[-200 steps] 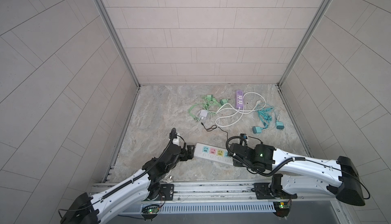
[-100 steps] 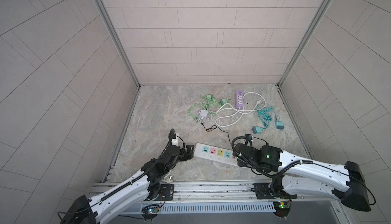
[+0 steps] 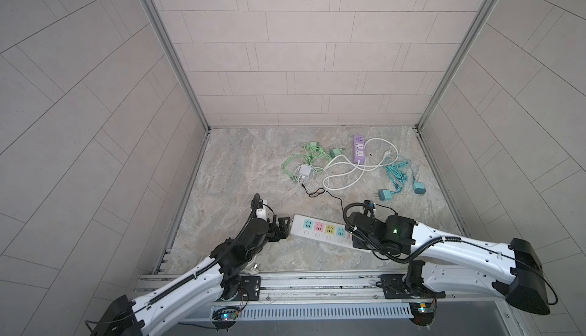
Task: Insert the plug
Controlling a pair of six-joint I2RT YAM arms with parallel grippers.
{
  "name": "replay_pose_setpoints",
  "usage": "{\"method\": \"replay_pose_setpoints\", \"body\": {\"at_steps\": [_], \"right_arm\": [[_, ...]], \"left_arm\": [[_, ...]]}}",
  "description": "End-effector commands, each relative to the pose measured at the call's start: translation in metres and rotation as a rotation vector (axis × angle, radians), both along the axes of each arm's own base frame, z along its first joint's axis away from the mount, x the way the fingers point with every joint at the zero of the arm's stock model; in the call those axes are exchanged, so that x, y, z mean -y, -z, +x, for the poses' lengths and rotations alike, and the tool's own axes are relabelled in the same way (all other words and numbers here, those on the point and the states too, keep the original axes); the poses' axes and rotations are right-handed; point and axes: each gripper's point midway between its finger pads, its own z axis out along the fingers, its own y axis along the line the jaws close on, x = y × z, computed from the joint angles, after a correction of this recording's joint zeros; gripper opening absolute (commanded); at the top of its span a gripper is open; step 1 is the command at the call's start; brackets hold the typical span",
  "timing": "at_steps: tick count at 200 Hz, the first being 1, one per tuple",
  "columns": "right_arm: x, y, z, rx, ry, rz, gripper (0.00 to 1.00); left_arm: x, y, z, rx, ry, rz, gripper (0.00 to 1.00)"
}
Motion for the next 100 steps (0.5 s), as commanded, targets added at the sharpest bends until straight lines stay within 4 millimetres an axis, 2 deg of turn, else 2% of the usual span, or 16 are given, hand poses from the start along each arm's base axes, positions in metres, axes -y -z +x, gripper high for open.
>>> {"method": "replay_pose_setpoints", "body": {"at_steps": [1,100], "right_arm": [[0.007,0.008,-0.015,-0.075,0.007,-0.009,0.00],[0.010,-0.016,-0.020,-0.075,-0.031,0.001,0.00]], "left_arm": [[-0.005,0.006,-0.002,-0.006,-0.013,0.016,0.97],[-0.006,0.004,-0.001,0.001,-0.021,0.012,0.97]]}}
